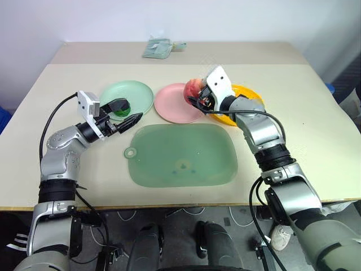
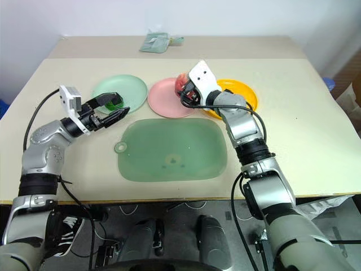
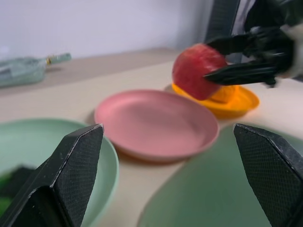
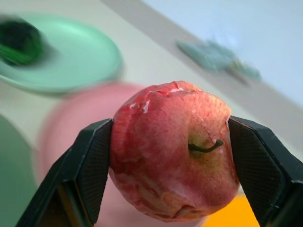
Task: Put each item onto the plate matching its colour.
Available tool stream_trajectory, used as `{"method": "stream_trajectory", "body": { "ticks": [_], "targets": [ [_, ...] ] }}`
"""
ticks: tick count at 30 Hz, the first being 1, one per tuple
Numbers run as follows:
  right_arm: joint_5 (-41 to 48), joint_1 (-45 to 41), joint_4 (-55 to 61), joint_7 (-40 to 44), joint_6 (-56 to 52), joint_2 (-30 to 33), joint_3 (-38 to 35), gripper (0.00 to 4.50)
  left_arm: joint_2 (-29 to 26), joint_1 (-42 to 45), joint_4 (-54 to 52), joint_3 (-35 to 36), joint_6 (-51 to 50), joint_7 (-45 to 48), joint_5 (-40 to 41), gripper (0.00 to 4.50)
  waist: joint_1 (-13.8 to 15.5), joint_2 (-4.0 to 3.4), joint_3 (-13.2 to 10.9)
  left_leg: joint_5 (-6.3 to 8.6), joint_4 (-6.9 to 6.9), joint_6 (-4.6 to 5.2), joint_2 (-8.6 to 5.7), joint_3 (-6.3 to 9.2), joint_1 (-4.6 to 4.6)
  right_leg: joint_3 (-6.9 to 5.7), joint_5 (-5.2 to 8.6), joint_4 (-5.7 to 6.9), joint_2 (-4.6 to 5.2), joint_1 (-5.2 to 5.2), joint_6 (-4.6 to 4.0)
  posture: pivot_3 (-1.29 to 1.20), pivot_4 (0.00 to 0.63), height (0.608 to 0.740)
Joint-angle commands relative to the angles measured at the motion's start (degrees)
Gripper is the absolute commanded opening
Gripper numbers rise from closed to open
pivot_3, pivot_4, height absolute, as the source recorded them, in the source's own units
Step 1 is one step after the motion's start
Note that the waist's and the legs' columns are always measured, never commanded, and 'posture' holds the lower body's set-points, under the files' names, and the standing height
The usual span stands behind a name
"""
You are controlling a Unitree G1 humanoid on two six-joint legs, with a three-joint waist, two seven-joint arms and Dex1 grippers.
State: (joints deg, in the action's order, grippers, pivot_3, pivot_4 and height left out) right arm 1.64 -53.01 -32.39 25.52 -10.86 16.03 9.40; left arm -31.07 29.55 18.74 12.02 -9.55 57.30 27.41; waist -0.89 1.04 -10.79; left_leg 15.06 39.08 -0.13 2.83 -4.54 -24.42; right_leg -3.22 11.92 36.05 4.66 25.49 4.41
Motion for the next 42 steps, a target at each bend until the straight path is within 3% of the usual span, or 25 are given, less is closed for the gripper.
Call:
{"method": "stream_trajectory", "body": {
  "ticks": [1, 5, 6, 7, 13, 19, 24, 28, 35, 42],
  "targets": [
    [0.2, -4.7, -4.7, -2.6, 5.1, -3.7, -2.4, 3.23, -0.7, -0.4, -3.1, 0.9, 0.6, -0.3, 0.3, 4.5, -0.2, -0.01, 0.0, 0.0, 0.0, -0.01, 0.0, 0.0, 0.01, 0.0, 0.0, 0.02, 0.0, 0.01, 0.0, 0.0, 0.15, 0.74],
    [-0.1, -4.6, -9.0, -0.4, 8.7, -6.0, -2.2, 3.23, -1.0, -1.9, -5.5, 0.2, -0.9, 1.3, 1.1, 4.5, -0.3, -0.02, 0.0, -0.02, 0.0, -0.04, 0.02, 0.02, 0.05, 0.0, 0.0, 0.07, -0.02, 0.0, -0.01, 0.0, 0.15, 0.74],
    [0.5, -4.5, -9.3, -0.2, 8.3, -6.2, -3.0, 4.21, -1.1, -2.3, -5.9, 0.2, -0.5, 1.5, 1.0, 4.5, -0.3, -0.02, 0.0, -0.02, -0.01, -0.04, 0.02, 0.02, 0.05, 0.0, 0.0, 0.07, -0.02, 0.0, -0.01, 0.0, 0.15, 0.74],
    [1.2, -4.4, -9.2, 0.3, 7.9, -6.3, -3.7, 4.47, -1.1, -2.7, -6.3, 0.2, -0.5, 1.7, 1.1, 4.5, -0.2, -0.02, 0.0, -0.02, -0.02, -0.04, 0.02, 0.01, 0.04, 0.01, 0.0, 0.06, -0.01, -0.01, -0.01, 0.0, 0.15, 0.74],
    [4.5, -1.8, -2.9, 3.2, 6.3, -3.8, -7.6, 4.47, -0.9, -3.7, -7.1, 0.7, -0.5, 1.9, 1.2, 4.5, 0.1, -0.03, 0.0, -0.02, 0.01, -0.04, 0.01, 0.03, 0.03, 0.01, 0.0, 0.04, 0.01, -0.03, -0.01, 0.0, 0.15, 0.74],
    [13.3, 4.6, 14.9, 7.3, -1.3, 0.3, -13.5, 4.47, -1.8, -4.6, -9.9, 2.0, -3.8, 7.1, 6.7, 4.5, 0.0, -0.04, 0.0, -0.02, -0.03, -0.04, 0.02, 0.04, 0.04, 0.0, 0.0, 0.05, 0.0, -0.01, -0.01, 0.0, 0.15, 0.74],
    [22.7, 23.6, 39.5, 22.4, -6.7, 14.9, -18.0, 4.47, -4.9, -2.6, -7.8, 0.2, -5.3, 15.4, 7.9, 4.5, 1.0, -0.03, 0.0, -0.01, -0.05, -0.03, 0.0, 0.1, 0.03, -0.03, 0.02, -0.02, 0.02, -0.07, 0.0, 0.0, 0.15, 0.74],
    [28.5, 36.5, 48.0, 31.0, -8.7, 25.6, -24.7, 4.47, -4.9, 1.3, -4.0, -2.1, -5.2, 20.1, 7.3, 4.5, 1.5, -0.11, -0.1, 0.01, 0.03, -0.01, -0.02, 0.02, 0.05, -0.01, 0.06, -0.09, 0.01, -0.08, -0.07, 0.0, 0.15, 0.74],
    [33.6, 51.9, 60.3, 31.4, -13.6, 31.4, -32.7, 4.47, -2.1, 5.2, 1.4, -4.9, -5.4, 24.6, 6.4, 4.5, 1.2, -0.09, 0.0, 0.0, 0.04, -0.02, 0.04, 0.03, 0.34, 0.02, 0.13, -0.04, -0.06, -0.27, -0.24, 0.0, 0.15, 0.74],
    [32.7, 57.2, 64.2, 28.6, -15.1, 32.3, -36.0, 4.47, -1.1, 7.0, 4.8, -5.7, -3.5, 25.7, 4.8, 4.5, 1.6, -0.08, 0.0, 0.0, 0.06, -0.02, 0.01, 0.05, 0.25, 0.02, 0.14, -0.1, -0.02, -0.25, -0.25, 0.0, 0.15, 0.74]
  ]
}}
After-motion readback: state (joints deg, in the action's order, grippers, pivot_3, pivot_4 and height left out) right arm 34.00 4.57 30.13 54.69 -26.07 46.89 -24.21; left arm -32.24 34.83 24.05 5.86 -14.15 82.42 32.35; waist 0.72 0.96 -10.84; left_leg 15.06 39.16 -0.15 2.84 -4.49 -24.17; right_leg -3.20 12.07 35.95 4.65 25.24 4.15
